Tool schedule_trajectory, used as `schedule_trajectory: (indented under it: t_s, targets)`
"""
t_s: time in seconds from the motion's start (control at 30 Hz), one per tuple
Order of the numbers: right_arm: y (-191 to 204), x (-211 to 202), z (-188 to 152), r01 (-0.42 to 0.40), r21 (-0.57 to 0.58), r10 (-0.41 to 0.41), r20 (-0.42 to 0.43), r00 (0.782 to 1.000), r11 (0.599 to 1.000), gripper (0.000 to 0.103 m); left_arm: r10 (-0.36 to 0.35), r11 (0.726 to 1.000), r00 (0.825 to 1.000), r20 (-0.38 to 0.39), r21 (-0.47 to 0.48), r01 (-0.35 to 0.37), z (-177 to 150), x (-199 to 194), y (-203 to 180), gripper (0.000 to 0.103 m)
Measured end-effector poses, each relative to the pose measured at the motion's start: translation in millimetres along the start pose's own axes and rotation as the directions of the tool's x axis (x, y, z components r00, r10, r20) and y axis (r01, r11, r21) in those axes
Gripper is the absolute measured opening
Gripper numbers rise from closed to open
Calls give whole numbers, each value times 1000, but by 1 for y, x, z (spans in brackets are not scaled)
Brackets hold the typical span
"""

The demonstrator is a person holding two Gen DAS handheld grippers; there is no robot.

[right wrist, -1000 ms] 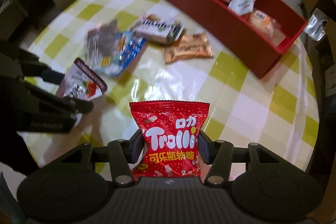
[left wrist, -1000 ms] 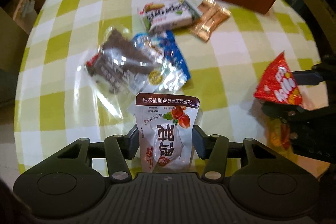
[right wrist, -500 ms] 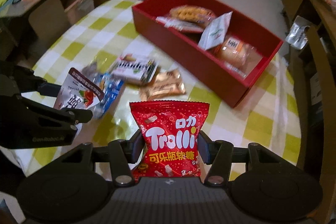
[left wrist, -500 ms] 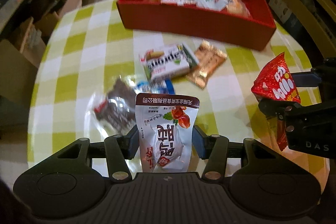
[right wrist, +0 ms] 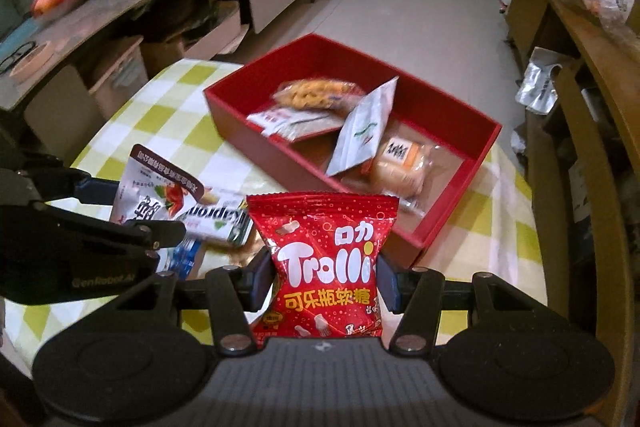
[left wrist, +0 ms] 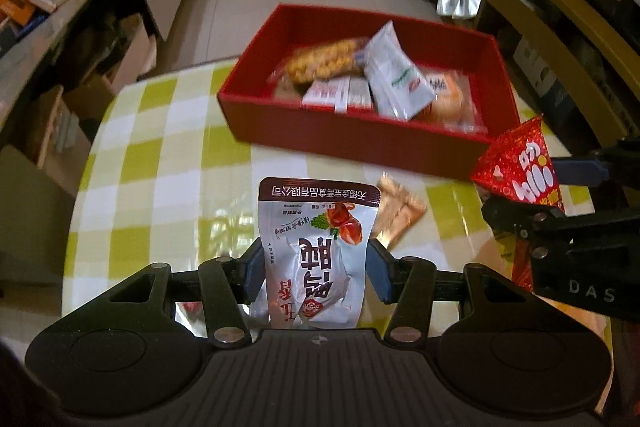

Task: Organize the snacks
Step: 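Lift the Trolli bag and jujube packet and carry both over the red tray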

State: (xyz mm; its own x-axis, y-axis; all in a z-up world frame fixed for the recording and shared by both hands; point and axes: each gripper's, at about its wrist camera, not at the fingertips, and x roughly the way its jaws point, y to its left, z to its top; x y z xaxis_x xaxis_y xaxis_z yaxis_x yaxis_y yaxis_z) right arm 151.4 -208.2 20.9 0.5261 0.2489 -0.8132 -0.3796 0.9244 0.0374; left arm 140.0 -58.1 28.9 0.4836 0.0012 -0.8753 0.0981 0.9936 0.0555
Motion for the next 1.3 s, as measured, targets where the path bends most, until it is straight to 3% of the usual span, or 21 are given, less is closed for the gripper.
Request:
schedule_trajectory:
  t_s: [0.67, 1.3]
  targets:
    - [-36, 23, 51, 39, 85, -44, 56, 997, 996, 61, 4, 1000, 998, 57, -17, -3, 64, 21, -6, 60]
    - [-61, 68, 88, 71, 105, -76, 52, 996, 992, 61, 17, 999, 997, 81, -32, -15, 119, 60, -9, 60]
